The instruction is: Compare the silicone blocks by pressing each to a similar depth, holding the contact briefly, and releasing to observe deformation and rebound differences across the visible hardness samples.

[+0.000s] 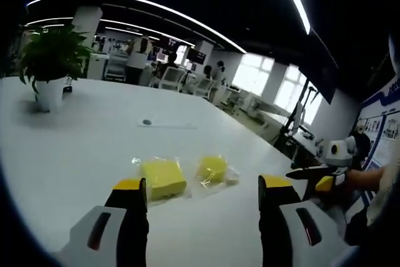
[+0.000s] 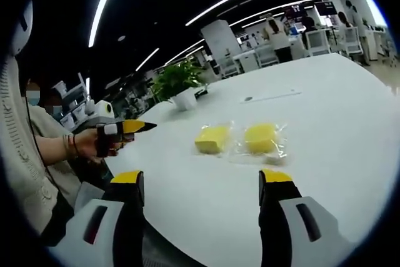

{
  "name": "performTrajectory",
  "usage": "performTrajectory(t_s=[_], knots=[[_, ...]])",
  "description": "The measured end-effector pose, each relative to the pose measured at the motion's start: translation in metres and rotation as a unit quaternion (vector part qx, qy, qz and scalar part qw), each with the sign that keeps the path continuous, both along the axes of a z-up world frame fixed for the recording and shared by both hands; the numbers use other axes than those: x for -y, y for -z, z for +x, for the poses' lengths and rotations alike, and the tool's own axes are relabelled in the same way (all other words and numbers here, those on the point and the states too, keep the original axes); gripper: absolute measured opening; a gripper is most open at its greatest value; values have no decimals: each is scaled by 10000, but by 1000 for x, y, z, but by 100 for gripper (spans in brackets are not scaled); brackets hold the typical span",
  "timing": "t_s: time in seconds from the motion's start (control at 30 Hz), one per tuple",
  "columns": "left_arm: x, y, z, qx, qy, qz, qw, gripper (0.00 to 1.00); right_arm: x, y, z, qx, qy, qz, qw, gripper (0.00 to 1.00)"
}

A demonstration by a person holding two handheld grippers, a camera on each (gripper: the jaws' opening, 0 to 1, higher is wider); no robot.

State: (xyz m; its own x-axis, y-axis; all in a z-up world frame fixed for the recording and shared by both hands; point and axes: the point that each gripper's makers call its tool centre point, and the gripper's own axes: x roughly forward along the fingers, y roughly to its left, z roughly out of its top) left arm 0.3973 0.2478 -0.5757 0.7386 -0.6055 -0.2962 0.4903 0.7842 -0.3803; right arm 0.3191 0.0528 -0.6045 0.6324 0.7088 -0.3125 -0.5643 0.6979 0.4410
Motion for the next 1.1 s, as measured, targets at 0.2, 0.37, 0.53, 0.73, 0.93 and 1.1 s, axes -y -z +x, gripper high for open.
performTrajectory(t_s=[0.2,0.37,0.53,0.73,0.93,1.1], knots=[[14,4,15,-30,98,25,9999,71,1,1,5,-9,-37,-12,10000,67],[20,5,30,-86,39,-154,9998,70,2,2,10,-30,-38,23,10000,67],[30,7,44,-168,76,-303,9994,66,2,8,11,-132,-112,2,9999,67],[46,14,62,-258,149,-404,9987,67,4,13,12,-200,-141,2,9997,67],[59,22,73,-337,273,-412,9982,66,8,16,18,-249,-137,-7,9996,66],[67,30,82,-434,306,-435,9976,65,9,18,19,-289,-216,1,9993,66]])
